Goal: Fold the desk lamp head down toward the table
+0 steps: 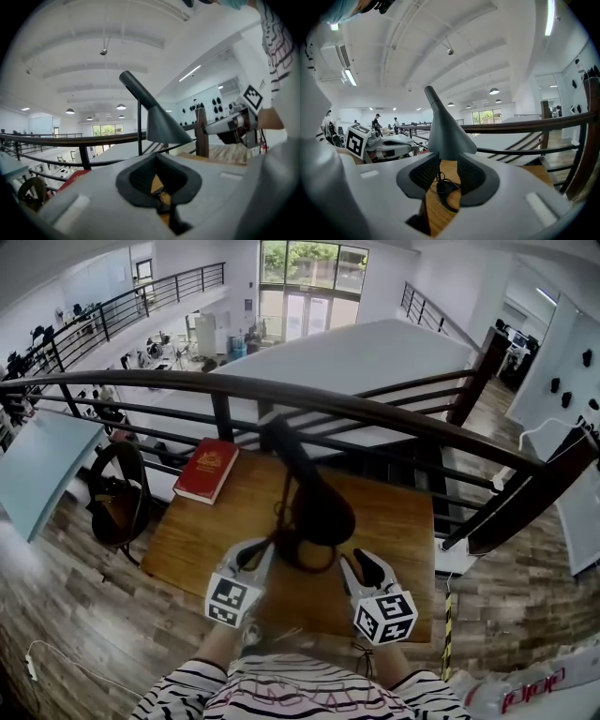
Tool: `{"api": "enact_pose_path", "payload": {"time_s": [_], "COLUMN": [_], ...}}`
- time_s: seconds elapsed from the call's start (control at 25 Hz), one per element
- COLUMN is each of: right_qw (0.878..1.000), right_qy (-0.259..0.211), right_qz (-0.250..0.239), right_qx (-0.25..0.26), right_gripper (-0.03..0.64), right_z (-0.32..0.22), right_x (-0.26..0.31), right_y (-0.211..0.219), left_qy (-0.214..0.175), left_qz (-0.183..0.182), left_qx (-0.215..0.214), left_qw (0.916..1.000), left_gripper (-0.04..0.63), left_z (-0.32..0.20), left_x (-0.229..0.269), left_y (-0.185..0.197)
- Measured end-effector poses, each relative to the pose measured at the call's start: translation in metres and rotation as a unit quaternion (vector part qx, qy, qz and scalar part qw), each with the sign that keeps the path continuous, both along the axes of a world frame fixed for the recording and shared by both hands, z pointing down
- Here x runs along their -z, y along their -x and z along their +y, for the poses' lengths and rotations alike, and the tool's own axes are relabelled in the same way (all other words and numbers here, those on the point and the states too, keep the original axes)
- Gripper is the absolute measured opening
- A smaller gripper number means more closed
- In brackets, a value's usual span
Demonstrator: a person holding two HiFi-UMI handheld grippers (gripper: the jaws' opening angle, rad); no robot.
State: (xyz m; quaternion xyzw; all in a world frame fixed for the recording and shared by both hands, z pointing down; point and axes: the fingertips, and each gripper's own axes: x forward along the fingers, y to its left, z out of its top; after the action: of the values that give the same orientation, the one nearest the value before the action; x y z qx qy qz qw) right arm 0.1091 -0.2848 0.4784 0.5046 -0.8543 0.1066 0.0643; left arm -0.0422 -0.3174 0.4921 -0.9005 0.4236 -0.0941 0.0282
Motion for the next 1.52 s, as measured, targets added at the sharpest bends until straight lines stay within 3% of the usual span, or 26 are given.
{"api": "enact_pose_path", "payload": {"time_s": [0.36, 0.96, 1.52], "right_qw": [1.0, 0.997, 0.996], "right_qy": [0.012, 0.053, 0.072], "right_qz": [-0.022, -0.027, -0.019], "right_qx": [0.009, 0.049, 0.058], "right_gripper": [0.005, 0.003, 0.003], "right_z": [0.038, 0.087, 0.126], "right_x": [-0.02, -0.058, -0.075], "right_y": [-0.027, -0.028, -0.038], "left_qy": [0.025, 0.06, 0.059], "left_qz": [0.007, 0.016, 0.015], "left_qx": [0.028, 0.035, 0.046], "left_qw": [0.9993, 0.9975, 0.9971], "left_gripper": [0.003, 0.002, 0.002], "left_z": [0.054, 0.117, 0.156], "left_x": [-0.019, -0.045, -0.048], "left_y": [-0.017, -0.032, -0.041]}}
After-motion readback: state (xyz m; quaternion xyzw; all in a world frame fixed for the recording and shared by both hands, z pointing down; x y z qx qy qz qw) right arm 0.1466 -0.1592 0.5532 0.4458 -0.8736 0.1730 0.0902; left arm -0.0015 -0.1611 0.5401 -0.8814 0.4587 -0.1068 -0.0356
